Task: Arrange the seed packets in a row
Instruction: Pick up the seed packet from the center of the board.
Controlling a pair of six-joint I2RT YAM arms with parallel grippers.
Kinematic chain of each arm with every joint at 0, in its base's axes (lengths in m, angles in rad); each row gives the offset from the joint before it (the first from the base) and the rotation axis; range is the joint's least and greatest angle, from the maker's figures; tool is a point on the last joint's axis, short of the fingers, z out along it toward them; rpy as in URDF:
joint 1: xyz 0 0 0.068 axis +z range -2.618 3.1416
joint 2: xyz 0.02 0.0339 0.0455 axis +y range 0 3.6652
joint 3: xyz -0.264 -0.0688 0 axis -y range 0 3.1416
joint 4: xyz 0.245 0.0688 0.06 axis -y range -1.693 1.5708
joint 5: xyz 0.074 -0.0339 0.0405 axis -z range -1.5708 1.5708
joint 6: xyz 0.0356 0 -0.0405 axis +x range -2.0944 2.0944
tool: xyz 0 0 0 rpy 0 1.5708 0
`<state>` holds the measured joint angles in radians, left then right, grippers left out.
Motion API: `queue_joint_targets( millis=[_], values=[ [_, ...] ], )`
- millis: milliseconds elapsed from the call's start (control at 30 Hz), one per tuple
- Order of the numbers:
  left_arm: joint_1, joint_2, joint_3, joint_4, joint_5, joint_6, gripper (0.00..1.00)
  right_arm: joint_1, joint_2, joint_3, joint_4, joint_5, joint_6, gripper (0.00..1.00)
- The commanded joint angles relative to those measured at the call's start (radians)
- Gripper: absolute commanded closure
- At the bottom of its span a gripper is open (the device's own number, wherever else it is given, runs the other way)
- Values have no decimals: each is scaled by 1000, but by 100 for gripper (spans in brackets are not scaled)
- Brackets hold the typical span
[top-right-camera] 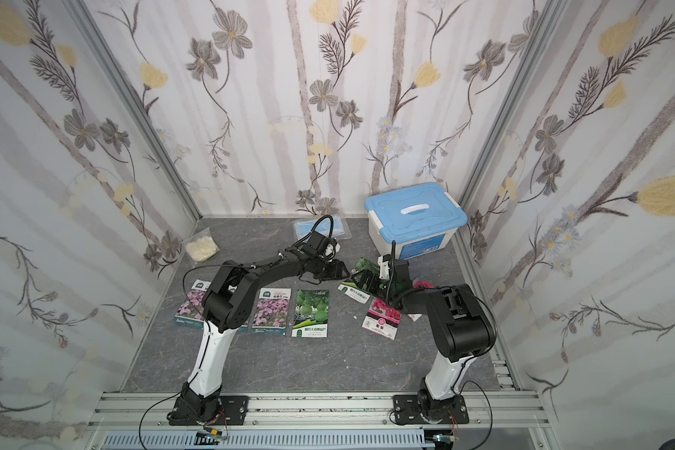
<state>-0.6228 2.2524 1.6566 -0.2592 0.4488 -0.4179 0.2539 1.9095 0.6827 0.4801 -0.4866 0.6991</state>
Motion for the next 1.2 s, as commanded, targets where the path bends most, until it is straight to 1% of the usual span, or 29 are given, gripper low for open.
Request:
queue_joint_targets(
  millis=[0, 267, 433, 500, 667, 700, 733, 767, 800, 867, 1033, 1100, 1167],
  values=[
    [-2, 5, -4, -11, 9, 18, 39, -15, 5, -30, -75, 36, 68, 1],
    [-15, 10, -18, -12, 26, 19, 41, -48, 2, -75, 0, 7, 144, 1],
    [-20, 19, -24, -11, 38, 18, 43, -57, -3, -75, 2, 4, 154, 1],
    [-23, 19, -23, -11, 43, 18, 46, -60, -4, -75, 1, 3, 156, 1],
    [-33, 27, -12, -6, 61, 11, 59, -62, -3, -79, 7, -1, 157, 1],
    [-36, 28, -9, -9, 63, 11, 63, -64, -2, -82, 8, -1, 157, 1],
    [-39, 29, -8, -8, 66, 11, 69, -64, -3, -84, 11, 0, 158, 1],
    [-40, 28, -7, -8, 67, 11, 80, -65, -3, -86, 14, -1, 158, 1],
    [-42, 27, -6, -7, 68, 10, 87, -65, -4, -89, 14, -3, 159, 1],
    [-45, 19, -7, -8, 69, 7, 99, -66, -9, -91, 19, -3, 160, 1],
    [-49, -42, -44, 27, 52, -31, 100, -65, -74, -110, 43, -16, 158, 1],
    [-49, -81, -69, 45, 33, -59, 100, -65, -142, -120, 30, -5, 143, 1],
    [-49, -124, -103, 62, 4, -90, 100, -62, -218, -120, -21, 16, 114, 0]
  ],
)
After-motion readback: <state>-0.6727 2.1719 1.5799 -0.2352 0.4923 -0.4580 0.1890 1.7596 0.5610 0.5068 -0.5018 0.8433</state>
